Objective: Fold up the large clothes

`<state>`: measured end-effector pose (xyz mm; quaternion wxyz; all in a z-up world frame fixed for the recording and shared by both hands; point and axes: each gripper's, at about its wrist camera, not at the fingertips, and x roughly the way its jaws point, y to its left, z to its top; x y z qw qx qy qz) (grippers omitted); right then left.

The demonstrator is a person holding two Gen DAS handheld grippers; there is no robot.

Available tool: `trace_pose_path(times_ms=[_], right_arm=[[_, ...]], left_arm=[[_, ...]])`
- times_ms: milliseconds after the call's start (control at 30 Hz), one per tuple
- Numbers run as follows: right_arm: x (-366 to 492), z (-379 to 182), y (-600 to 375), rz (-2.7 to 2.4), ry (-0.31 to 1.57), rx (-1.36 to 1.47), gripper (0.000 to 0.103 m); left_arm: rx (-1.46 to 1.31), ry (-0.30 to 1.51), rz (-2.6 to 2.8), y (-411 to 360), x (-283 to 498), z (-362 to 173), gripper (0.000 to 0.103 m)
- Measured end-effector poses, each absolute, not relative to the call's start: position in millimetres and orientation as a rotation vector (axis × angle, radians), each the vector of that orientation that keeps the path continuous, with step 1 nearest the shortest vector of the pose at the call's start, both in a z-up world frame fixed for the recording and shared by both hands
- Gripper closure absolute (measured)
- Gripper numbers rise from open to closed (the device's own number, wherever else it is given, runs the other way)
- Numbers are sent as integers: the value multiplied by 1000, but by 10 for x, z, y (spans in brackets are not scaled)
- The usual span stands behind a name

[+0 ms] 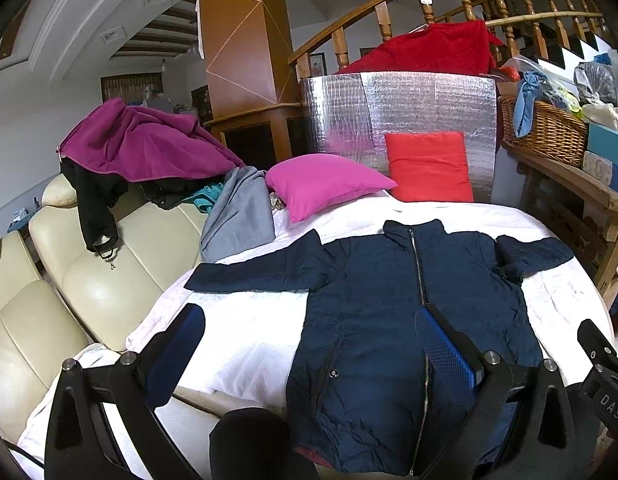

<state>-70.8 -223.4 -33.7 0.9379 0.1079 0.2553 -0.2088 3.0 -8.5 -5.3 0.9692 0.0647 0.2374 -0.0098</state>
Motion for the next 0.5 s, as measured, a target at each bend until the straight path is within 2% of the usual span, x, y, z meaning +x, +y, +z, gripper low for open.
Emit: trace_pose_path(times_ms=[500], right_arm=[[-670, -376, -2258, -422, 538, 235, 0]], left_arm=[[131, 485, -21, -85, 50, -60, 0]])
